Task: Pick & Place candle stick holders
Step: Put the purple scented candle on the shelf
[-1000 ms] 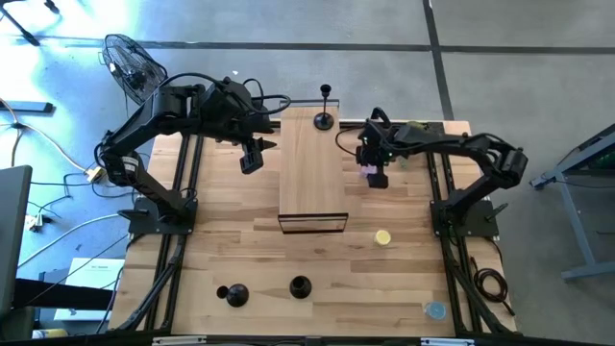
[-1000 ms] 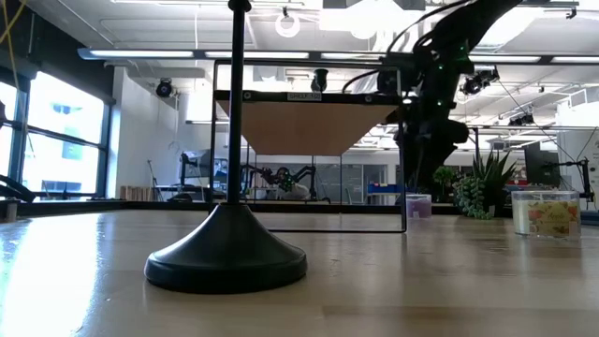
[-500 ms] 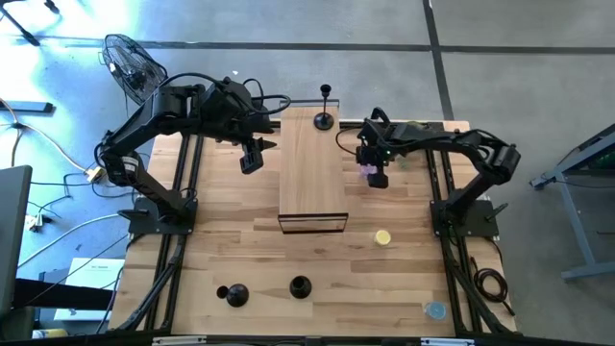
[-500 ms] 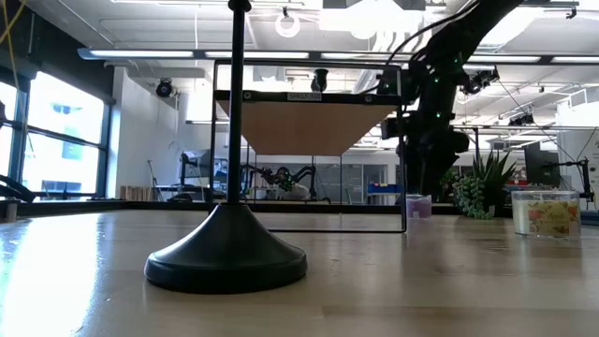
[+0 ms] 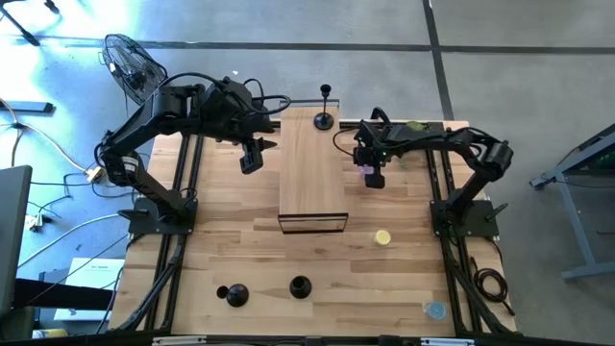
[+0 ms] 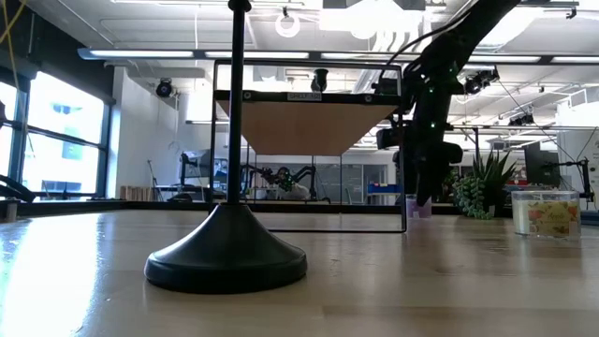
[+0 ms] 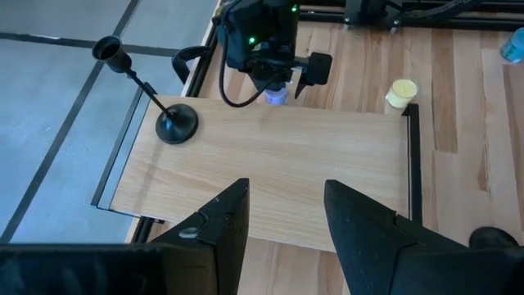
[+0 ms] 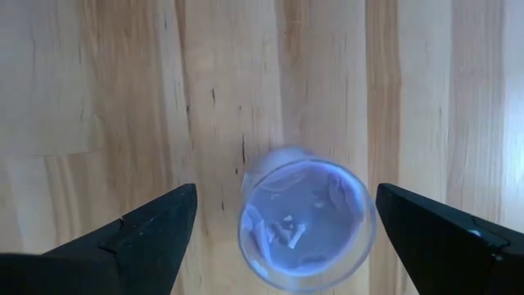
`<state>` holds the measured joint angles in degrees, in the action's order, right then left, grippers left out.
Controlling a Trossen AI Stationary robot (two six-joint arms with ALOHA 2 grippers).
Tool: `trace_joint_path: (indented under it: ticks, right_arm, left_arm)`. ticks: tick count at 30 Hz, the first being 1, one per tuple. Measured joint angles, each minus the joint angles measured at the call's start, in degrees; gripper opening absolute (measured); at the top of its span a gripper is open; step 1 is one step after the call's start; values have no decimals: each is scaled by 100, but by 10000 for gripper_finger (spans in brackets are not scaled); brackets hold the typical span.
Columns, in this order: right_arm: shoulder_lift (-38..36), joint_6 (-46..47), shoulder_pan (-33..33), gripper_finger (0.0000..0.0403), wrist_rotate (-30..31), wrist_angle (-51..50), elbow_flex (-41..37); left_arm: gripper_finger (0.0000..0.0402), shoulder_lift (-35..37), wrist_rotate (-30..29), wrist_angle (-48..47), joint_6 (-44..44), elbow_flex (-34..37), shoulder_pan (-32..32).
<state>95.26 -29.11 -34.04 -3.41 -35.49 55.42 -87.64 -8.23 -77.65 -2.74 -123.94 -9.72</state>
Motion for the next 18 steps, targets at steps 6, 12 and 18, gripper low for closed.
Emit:
trace_joint_path:
  ticks: [6, 12, 18]
  right_arm:
    - [61, 12, 0, 371, 1, 4, 0]
    - [298, 100, 1, 371, 362, 21, 0]
    - [448, 368, -2, 352, 672, 89, 0]
  left_arm:
    - [156, 0, 0, -5, 0, 0, 0]
    - [156, 0, 1, -54, 0, 0, 0]
    - [156, 0, 2, -55, 0, 0, 0]
